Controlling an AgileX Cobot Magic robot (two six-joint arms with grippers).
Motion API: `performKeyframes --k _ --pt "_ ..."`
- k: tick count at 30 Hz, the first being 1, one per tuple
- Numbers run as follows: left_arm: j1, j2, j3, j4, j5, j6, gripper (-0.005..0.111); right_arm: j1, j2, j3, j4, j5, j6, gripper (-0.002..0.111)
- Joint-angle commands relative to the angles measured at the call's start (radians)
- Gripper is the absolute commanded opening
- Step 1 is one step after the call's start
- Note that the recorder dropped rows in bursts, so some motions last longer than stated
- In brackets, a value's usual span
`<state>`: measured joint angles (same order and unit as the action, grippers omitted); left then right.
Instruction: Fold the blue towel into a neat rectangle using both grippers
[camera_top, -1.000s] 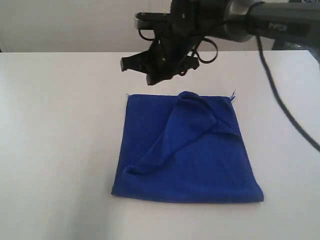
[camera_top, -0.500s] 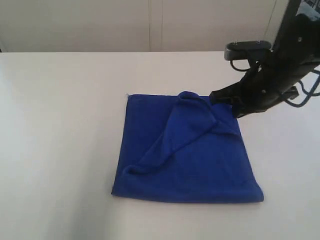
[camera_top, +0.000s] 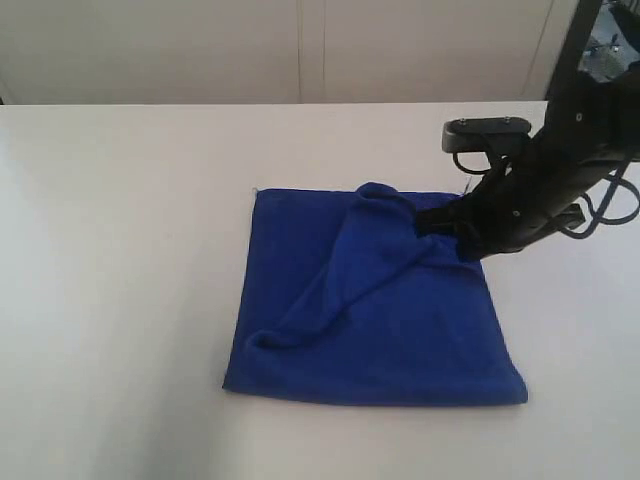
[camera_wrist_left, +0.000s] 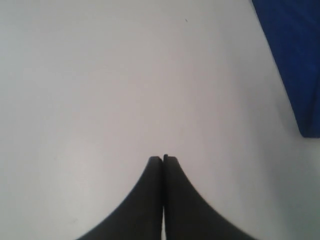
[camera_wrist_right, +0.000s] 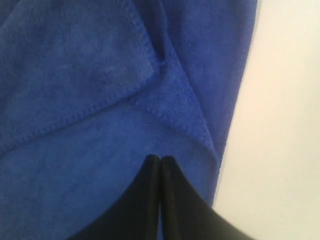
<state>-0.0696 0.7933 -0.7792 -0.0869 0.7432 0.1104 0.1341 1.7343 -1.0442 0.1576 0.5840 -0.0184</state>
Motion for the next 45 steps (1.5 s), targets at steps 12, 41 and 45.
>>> performKeyframes --k 12,41,45 --pt "-0.002 0.070 0.001 -0.292 -0.079 0.151 0.000 -0.218 -0.097 0.018 0.150 0.003 -0.114 0.000" --pt "-0.723 1.315 -1.007 0.141 -0.164 -0.186 0.000 -0.448 -0.108 0.018 0.407 -0.004 -0.273 0.000" --pt "-0.764 1.433 -1.211 0.129 -0.131 -0.189 0.000 -0.448 -0.108 0.018 0.407 -0.016 -0.273 0.000"
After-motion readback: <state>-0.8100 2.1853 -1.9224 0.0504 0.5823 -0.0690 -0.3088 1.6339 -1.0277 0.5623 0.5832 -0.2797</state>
